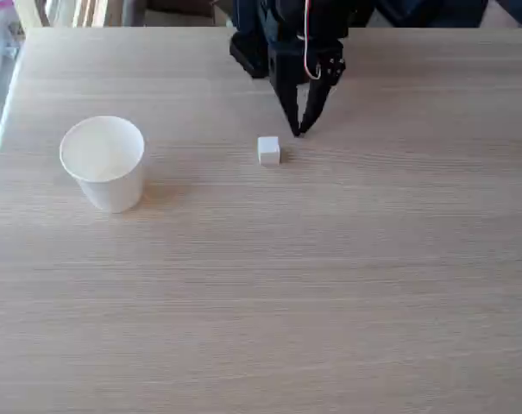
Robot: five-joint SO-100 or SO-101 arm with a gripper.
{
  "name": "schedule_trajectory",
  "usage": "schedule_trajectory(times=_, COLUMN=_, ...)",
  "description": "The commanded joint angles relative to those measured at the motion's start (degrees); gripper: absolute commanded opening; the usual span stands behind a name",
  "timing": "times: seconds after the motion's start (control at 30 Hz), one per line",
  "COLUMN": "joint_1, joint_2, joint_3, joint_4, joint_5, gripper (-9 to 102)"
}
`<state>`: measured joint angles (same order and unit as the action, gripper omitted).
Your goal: Grasp a block and put it in the bin.
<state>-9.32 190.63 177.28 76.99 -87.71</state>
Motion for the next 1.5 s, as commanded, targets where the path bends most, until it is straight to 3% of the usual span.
schedule_trajectory(times=0.0, joint_1=0.4, joint_2=0.3, joint_3=0.8, joint_4=-0.4, joint_5=1.1, gripper=1)
schedule_trajectory(times=1.23, joint_1=0.4, joint_2=0.4, joint_3=0.8, joint_4=-0.6, joint_5=2.5, gripper=2)
schedule_trajectory(times=1.47, joint_1=0.6, joint_2=0.3, joint_3=0.7, joint_4=-0.5, joint_5=2.3, gripper=9)
